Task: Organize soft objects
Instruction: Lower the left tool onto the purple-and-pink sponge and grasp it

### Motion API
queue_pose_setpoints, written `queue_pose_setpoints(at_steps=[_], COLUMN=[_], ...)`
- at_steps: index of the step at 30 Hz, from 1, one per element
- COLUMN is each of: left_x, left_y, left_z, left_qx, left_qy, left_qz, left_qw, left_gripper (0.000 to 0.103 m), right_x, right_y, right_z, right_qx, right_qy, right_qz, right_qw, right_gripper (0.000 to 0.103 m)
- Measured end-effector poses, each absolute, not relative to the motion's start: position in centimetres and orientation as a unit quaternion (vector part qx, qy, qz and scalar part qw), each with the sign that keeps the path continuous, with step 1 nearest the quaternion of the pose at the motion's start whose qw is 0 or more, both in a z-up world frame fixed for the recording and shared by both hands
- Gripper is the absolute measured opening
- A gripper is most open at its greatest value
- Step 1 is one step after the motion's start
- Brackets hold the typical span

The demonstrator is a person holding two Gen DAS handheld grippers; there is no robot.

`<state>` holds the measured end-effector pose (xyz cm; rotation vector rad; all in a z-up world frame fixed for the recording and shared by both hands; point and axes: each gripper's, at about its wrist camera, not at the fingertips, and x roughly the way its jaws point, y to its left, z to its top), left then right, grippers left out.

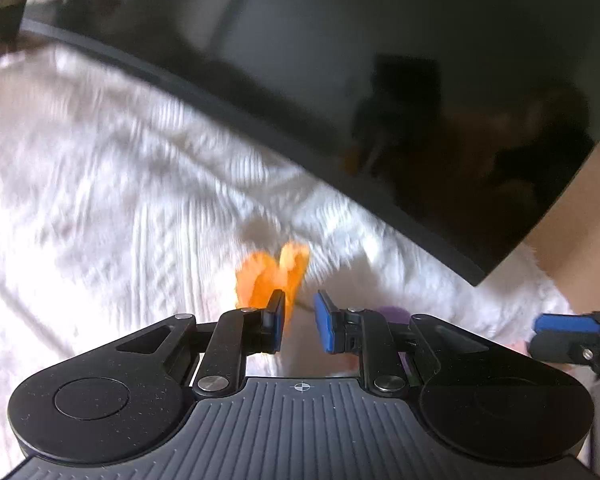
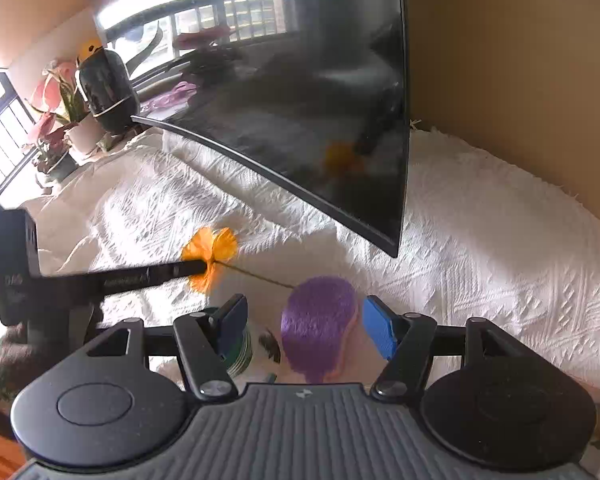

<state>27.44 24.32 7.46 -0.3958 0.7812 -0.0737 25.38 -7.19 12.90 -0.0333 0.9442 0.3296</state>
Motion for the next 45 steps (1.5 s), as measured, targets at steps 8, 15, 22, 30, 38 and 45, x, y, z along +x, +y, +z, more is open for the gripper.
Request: queue_pose_setpoints(at_steps=[8, 15, 22, 30, 38, 45], left_x=[27.0, 25.9, 29.3, 35.4, 36.6, 37.1], left_y=[22.5, 22.5, 14.3, 8.3, 5.9, 6.8], left_z=[8.1, 9.0, 11.2, 6.8, 5.7, 6.2], left_qx=[-0.1, -0.129, -0.039, 0.039, 0.053, -0.012], left_qy=[0.364, 0.352, 0.442, 0.547, 0.583, 0.593], left_qz=[-0.05, -0.096, -0.158, -0.06, -0.045, -0.05], left_qw=[0.925, 0.922, 0.882, 0.834, 0.81, 0.804], left_gripper=[0.021, 0.021, 0.024, 0.024, 0.042, 0.061], right_x=[24.9, 24.8, 22.6, 20.1, 19.5, 19.2], right_y=[-7.5, -6.7, -9.3, -14.5, -17.6, -18.0], right_z=[12.9, 12.8, 16.5, 17.4, 17.3, 16.8], right_qx=[-0.019, -0.022, -0.047, -0.047, -0.028, -0.004], right_qy=[0.452, 0.46, 0.378, 0.345, 0.327, 0.333], right_qz=[0.153, 0.15, 0.094, 0.07, 0.078, 0.096], right_qw=[0.879, 0.875, 0.92, 0.935, 0.941, 0.938], right_gripper=[0.065, 0.065, 0.065, 0.065, 0.064, 0.065])
